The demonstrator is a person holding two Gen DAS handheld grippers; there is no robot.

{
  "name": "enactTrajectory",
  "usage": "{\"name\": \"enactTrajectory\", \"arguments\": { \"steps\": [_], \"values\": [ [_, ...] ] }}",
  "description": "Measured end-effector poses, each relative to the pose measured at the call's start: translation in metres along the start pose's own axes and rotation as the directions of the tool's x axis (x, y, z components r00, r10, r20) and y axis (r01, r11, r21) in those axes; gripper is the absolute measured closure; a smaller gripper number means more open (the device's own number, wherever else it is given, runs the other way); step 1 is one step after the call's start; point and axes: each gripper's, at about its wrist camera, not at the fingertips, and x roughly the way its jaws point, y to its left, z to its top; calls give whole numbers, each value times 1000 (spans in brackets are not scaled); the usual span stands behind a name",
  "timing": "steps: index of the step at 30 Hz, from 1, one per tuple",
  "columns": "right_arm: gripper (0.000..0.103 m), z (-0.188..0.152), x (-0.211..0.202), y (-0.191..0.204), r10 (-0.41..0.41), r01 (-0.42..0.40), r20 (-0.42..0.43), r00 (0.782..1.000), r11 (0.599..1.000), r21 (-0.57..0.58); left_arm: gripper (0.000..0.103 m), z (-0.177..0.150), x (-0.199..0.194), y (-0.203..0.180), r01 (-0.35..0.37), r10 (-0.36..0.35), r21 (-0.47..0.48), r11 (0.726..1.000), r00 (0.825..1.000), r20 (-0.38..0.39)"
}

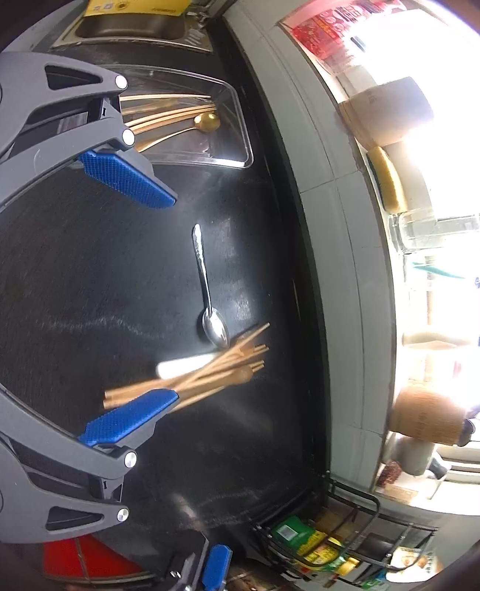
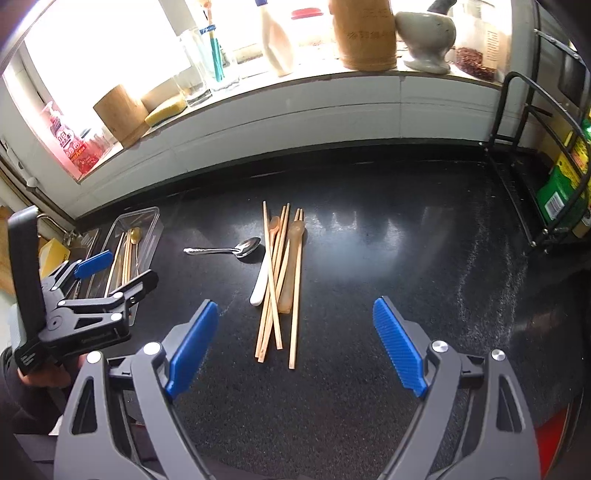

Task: Organize utensils
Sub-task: 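Move both open tools back over the remaining utensil pile, then grasp the silver spoon with the left tool while the right tool grasps a chopstick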

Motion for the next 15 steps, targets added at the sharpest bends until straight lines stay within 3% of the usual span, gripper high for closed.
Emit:
{"name": "enactTrajectory", "arguments": {
  "steps": [8,11,15],
  "values": [
    [19,14,36,-1,11,-11,-61,998,1000,6,8,4,61,17,19,-9,199,980,999,-53],
    [19,21,57,-6,5,-5,-97,995,1000,3,8,9,88,17,52,-30,302,952,996,-79],
    [19,27,88,-17,-23,25,-157,987,1000,8,10,14,122,15,94,-61,440,893,994,-87]
  ]
}}
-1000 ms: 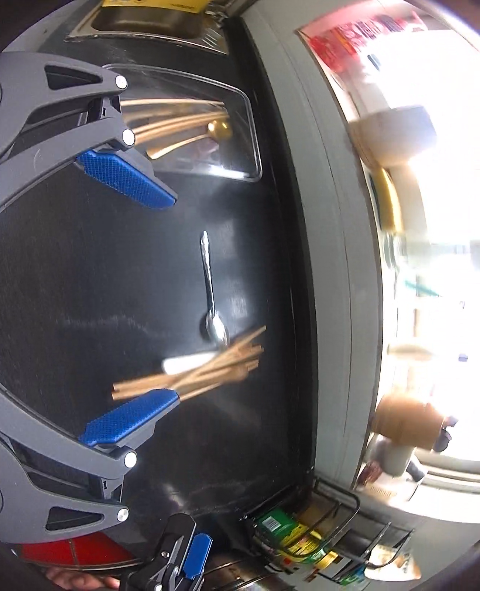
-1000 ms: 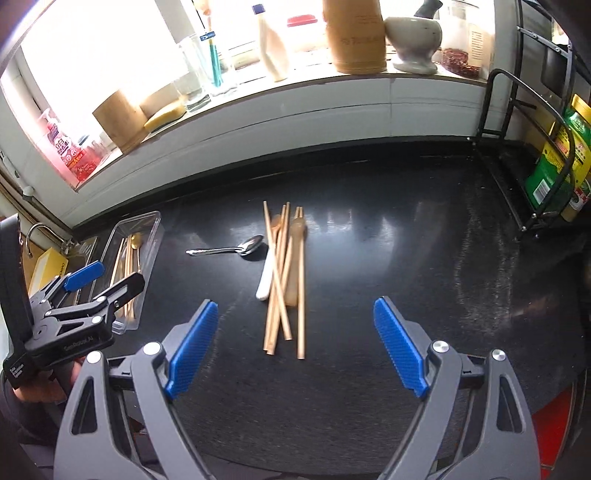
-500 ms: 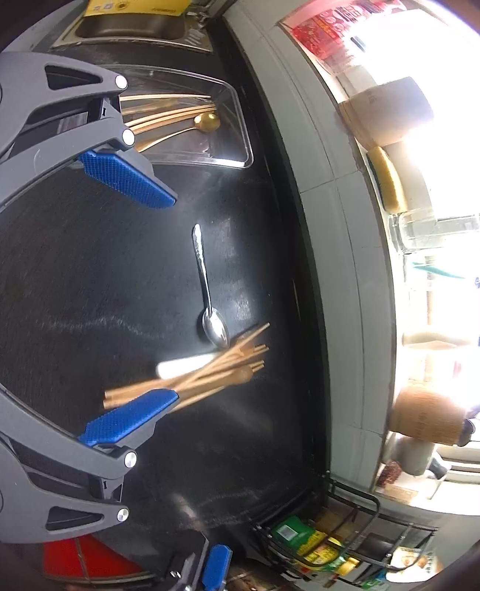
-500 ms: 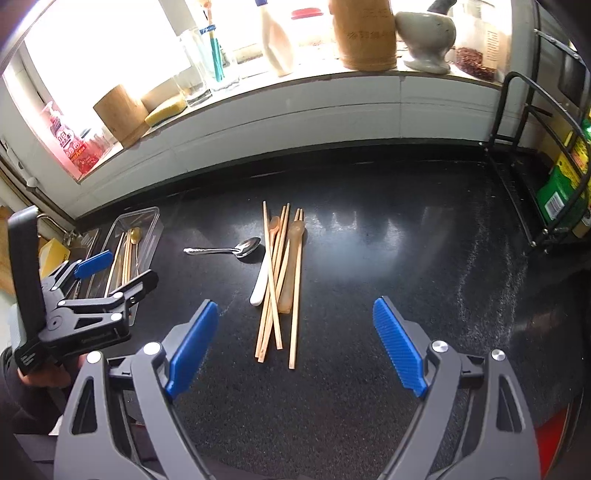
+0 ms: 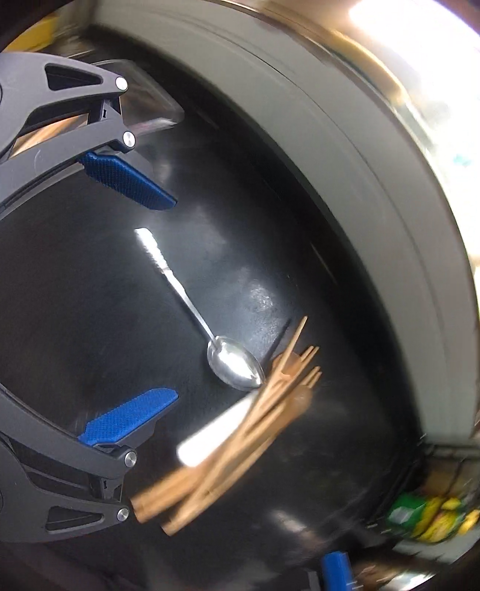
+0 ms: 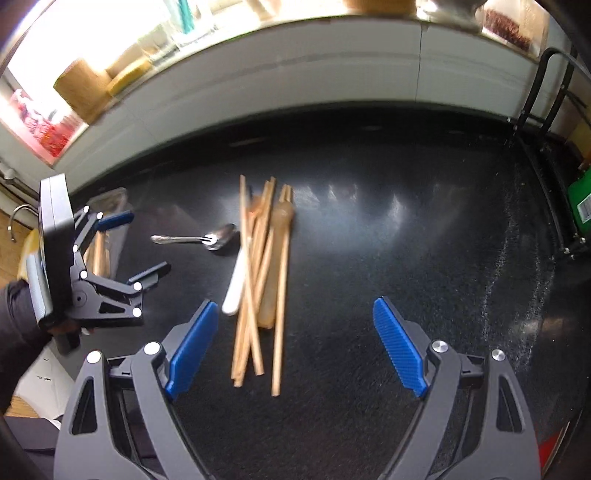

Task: Organize utensils
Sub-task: 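Grasp the silver spoon with the left tool while the right tool grasps a chopstick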

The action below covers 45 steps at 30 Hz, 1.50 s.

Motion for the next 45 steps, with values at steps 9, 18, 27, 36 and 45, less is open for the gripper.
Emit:
{"name": "enactTrajectory", "arguments": {
  "steps": [9,18,27,36,45],
  "values": [
    [19,20,42,-18,43,-41,-86,995,999,18,29,8,55,11,149,-150,265,953,989,-16],
    [28,31,78,-19,6,-9,-138,990,1000,-24,74,8,55,11,300,-317,366,881,948,-15],
    [39,21,105,2,-82,65,-170,982,992,-105,89,4,51,2,255,-257,220,942,966,-17],
    [39,12,111,14,-110,95,-112,988,986,-135,89,-11,38,-12,197,-197,46,979,980,-22],
    [52,0,114,30,-168,146,-83,982,965,-218,89,-22,25,-32,73,-75,-137,988,997,-12]
  ]
}}
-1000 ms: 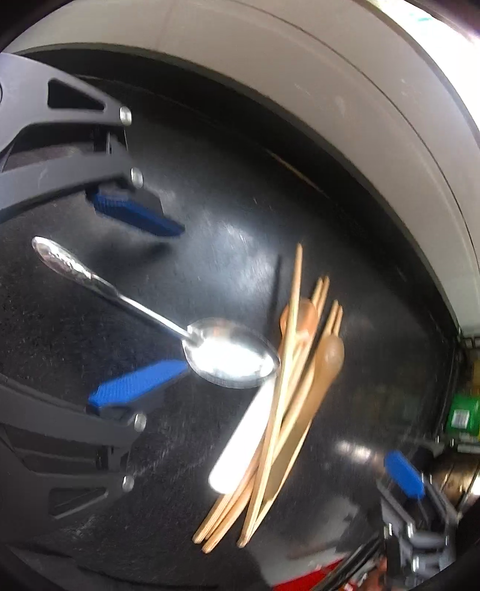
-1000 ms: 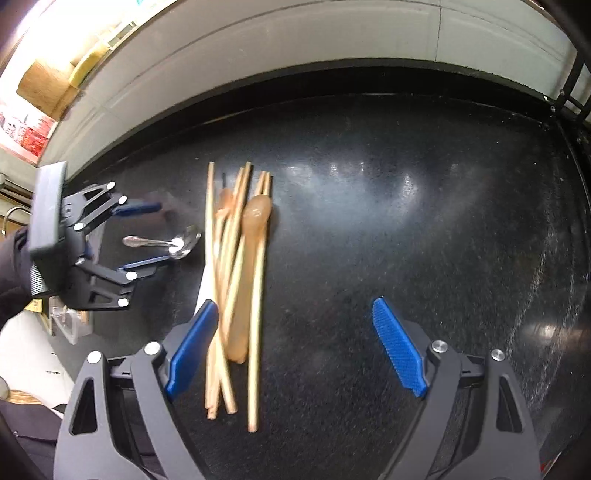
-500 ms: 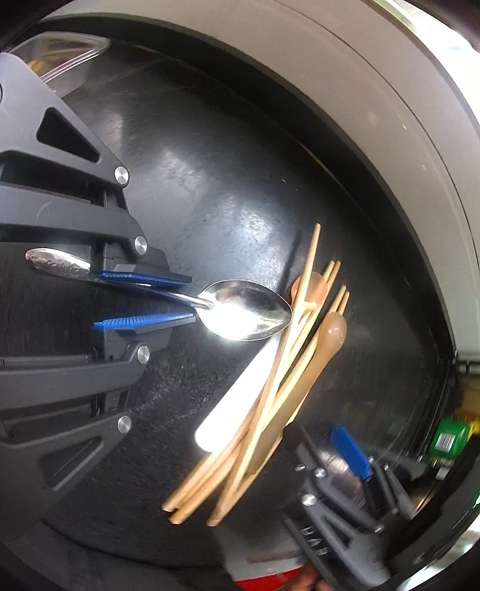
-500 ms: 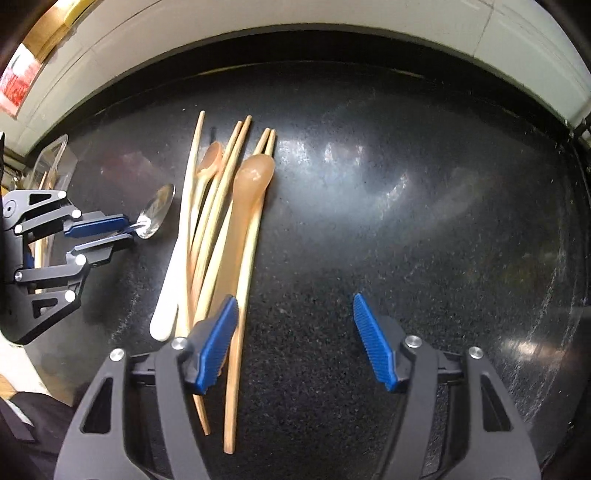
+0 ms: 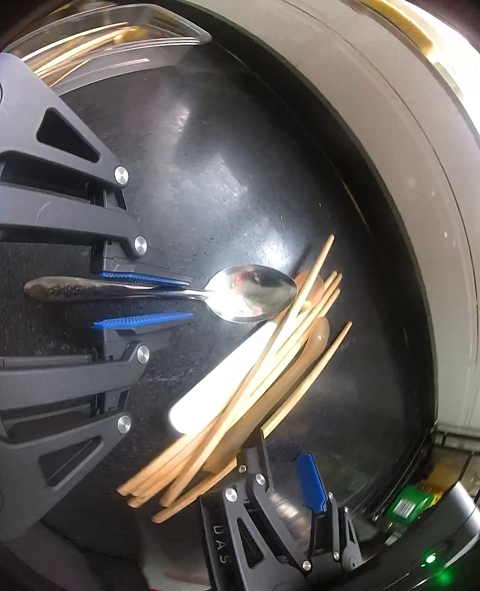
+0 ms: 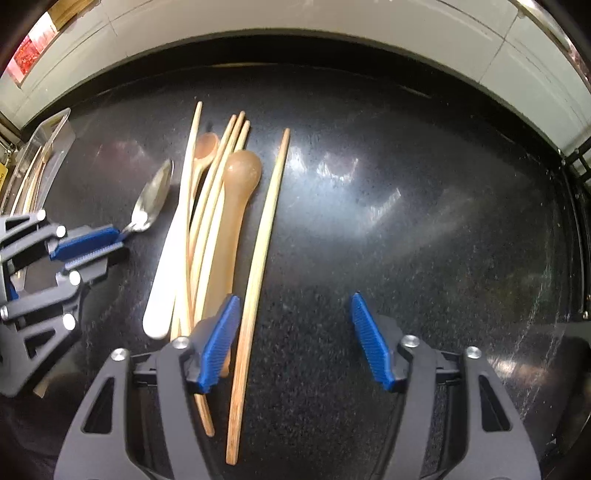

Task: Organize utensils
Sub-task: 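Grasp the silver spoon with the left tool while the right tool grasps a chopstick, then carry the silver spoon and chopstick over the clear tray with both tools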

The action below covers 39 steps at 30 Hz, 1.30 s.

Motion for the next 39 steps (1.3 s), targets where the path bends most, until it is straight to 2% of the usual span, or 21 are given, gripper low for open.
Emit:
{"name": "enactTrajectory", "arguments": {
  "steps": [1,2,3,6,10,16,22,31,39],
  "values": [
    [77,2,-1,0,1,-1,9,1000,1000,-2,89,0,1,0,-8,8,-5,1000,1000,2],
    [93,5,-2,0,3,-3,13,1000,1000,-3,89,0,1,-3,-18,18,-7,1000,1000,3],
    [95,7,-1,1,4,-4,1,1000,1000,2,89,0,1,-5,-32,32,1,999,999,1],
    [96,11,-1,-4,20,-20,-8,1000,1000,21,97,6,4,-13,-25,25,13,1000,1000,6],
    [96,10,-8,-13,53,-53,0,999,996,68,98,15,7,-16,2,-2,-42,999,1000,1],
    [96,10,-39,-29,31,-36,63,997,997,71,98,16,-5,-5,-6,6,-109,994,1000,-3],
    [96,5,-80,-35,34,-46,135,990,995,91,98,23,-47,4,-52,60,-177,983,997,40],
    [96,-10,-151,-17,42,-59,254,966,997,59,98,31,-126,5,-125,153,-277,953,985,81],
    [96,-35,-187,10,66,-72,306,950,997,9,98,14,-171,1,-159,205,-349,924,974,99]
  ]
}}
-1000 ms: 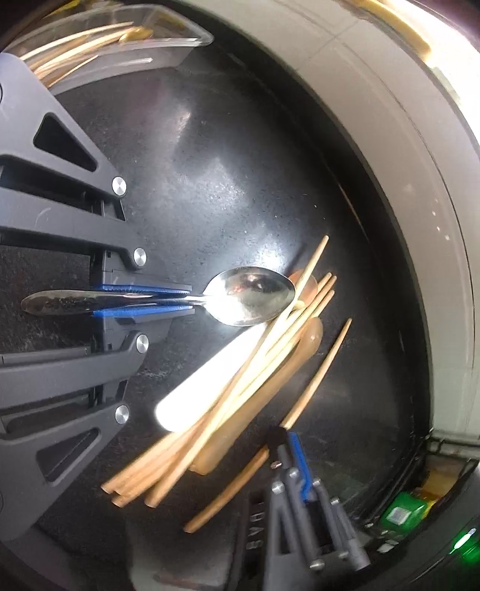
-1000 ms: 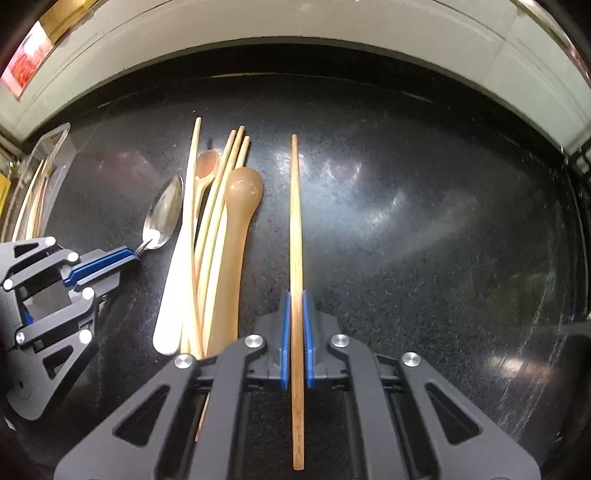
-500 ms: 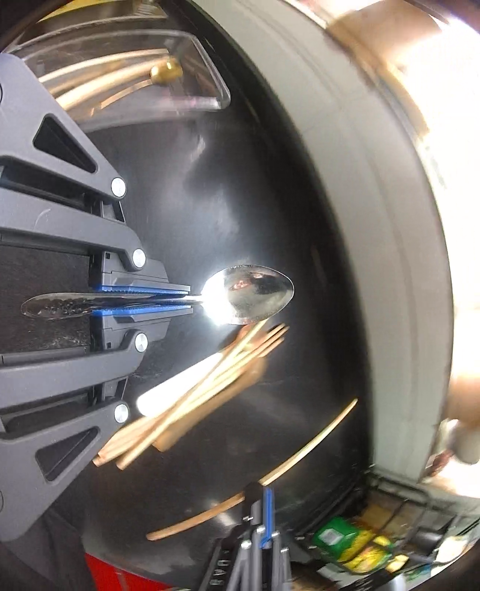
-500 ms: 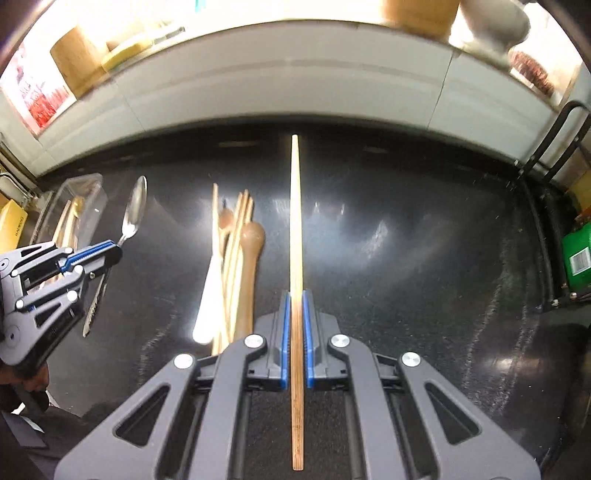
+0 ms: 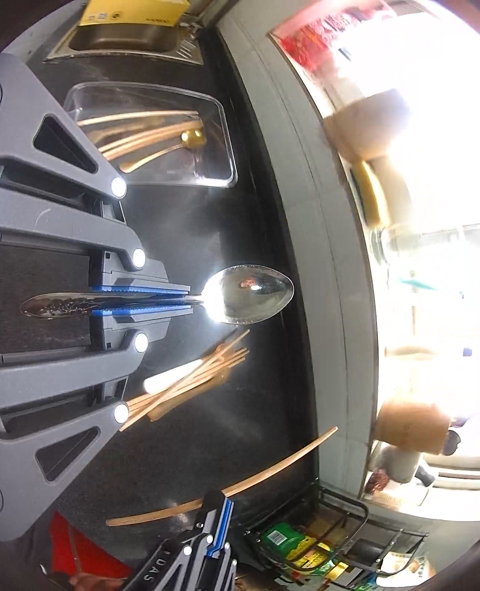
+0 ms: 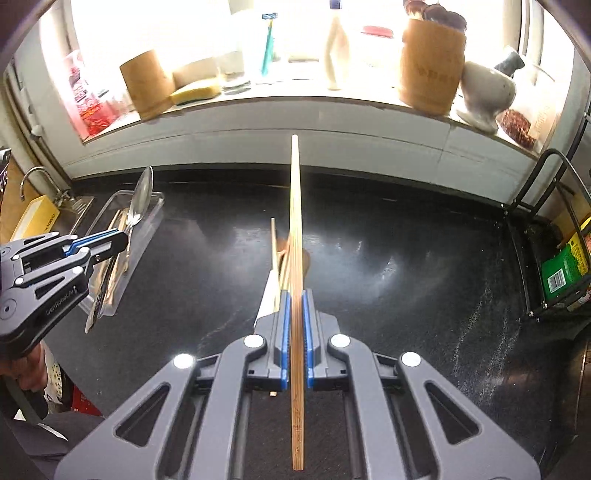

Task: Organize utensils
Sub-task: 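Carry the silver spoon and chopstick over the clear tray with both tools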

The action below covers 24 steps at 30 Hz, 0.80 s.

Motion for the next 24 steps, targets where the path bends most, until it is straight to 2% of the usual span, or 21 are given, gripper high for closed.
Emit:
{"name": "enactTrajectory", "arguments": {
  "steps": [11,17,24],
  "values": [
    [96,3,-13,49,41,-39,20,999,996,-80,98,-21,-25,35,-53,54,-82,995,998,10],
    [96,12,-5,92,74,-71,14,997,989,-132,98,-35,-31,71,-88,90,-131,987,996,4],
    [96,28,16,157,123,-121,-3,992,973,-198,98,-53,-34,133,-137,137,-200,970,990,-13]
  ]
}}
